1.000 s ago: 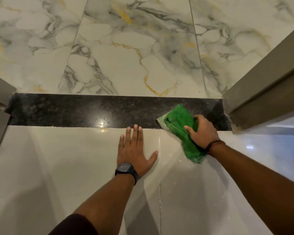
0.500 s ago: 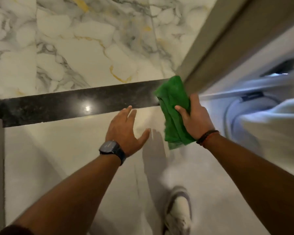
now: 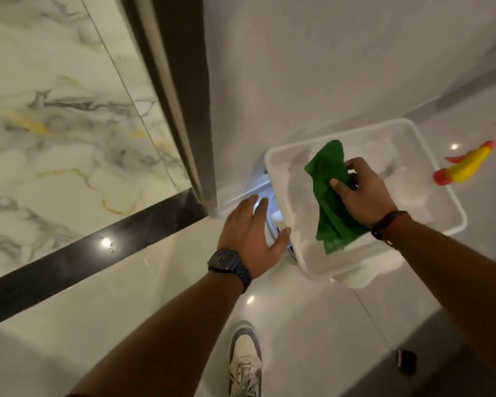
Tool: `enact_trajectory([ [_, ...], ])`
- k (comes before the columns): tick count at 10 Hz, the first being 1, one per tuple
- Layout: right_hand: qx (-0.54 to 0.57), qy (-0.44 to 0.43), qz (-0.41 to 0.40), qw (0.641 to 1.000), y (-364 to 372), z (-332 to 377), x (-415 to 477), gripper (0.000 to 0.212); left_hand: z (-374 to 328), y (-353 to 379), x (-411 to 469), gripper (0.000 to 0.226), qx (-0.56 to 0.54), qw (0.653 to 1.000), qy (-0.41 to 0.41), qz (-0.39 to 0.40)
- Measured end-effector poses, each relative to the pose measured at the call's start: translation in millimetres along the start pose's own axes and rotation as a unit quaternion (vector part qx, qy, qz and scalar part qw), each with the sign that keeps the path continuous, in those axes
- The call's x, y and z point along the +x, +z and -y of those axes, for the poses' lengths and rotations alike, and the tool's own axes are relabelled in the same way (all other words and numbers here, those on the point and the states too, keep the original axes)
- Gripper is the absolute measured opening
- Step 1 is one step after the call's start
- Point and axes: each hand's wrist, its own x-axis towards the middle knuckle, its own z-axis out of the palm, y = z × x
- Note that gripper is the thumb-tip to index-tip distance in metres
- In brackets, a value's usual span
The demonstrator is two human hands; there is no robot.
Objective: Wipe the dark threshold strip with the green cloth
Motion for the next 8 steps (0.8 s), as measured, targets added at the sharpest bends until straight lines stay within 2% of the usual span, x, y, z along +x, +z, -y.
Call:
enact_trajectory([
  [1,0.030,0.023,0.021,0.999,7.7,-24.7,20.3,0.018,-11.5,17.3,19.7,0.078,0.005,1.000,0.005,0.004],
  [2,0.023,0.125,0.005,0.992,19.4,-69.3,25.3,0.024,-18.2,38.0,40.3,0.079,0.050,0.996,0.065,0.019],
  [3,-0.089,0.194,-0.031,0.976,33.2,-105.5,19.8,0.045,-20.9,65.5,59.2,0.081,0.115,0.983,0.140,0.035],
  [4,-0.235,0.047,-0.060,0.969,47.5,-115.3,15.6,0.070,-17.1,82.8,67.6,0.081,0.164,0.974,0.152,0.033],
  [5,-0.339,-0.047,0.036,0.939,62.2,-114.7,15.0,0.072,-16.2,80.4,66.6,0.081,0.139,0.976,0.163,0.030],
  [6,-0.352,-0.040,0.051,0.934,67.5,-97.3,7.8,0.070,-4.1,53.6,55.9,0.082,0.109,0.984,0.142,0.018],
  [7,-0.299,-0.061,-0.045,0.951,60.9,-61.9,0.7,0.055,13.0,18.6,40.5,0.076,0.072,0.990,0.118,0.027],
  [8,-0.180,-0.122,-0.114,0.970,63.9,-3.1,-24.6,0.038,40.4,-33.8,11.6,0.063,0.052,0.993,0.100,0.012],
])
